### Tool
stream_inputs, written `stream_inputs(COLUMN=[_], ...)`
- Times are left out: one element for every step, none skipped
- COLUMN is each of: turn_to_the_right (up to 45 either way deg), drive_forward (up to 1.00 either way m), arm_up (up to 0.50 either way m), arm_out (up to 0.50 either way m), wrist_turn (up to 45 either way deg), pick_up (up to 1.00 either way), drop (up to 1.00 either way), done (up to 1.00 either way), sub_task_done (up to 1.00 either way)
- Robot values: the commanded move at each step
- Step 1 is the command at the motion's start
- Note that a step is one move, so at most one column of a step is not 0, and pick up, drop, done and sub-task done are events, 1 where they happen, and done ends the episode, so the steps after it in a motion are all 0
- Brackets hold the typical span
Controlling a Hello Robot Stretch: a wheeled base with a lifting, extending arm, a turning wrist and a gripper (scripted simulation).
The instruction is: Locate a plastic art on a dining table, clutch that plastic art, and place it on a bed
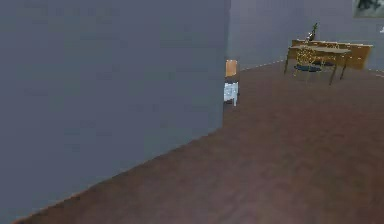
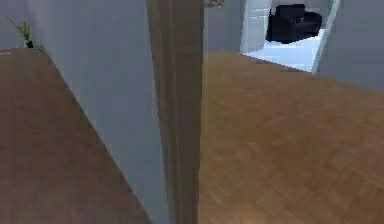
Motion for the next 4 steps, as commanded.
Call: stream_inputs(turn_to_the_right=[42.0,0.0,0.0,0.0], drive_forward=[0.0,1.0,1.0,1.0], arm_up=[0.0,0.0,0.0,0.0], arm_out=[0.0,0.0,0.0,0.0], wrist_turn=[0.0,0.0,0.0,0.0], pick_up=[0.0,0.0,0.0,0.0], drop=[0.0,0.0,0.0,0.0], done=[0.0,0.0,0.0,0.0], sub_task_done=[0.0,0.0,0.0,0.0])
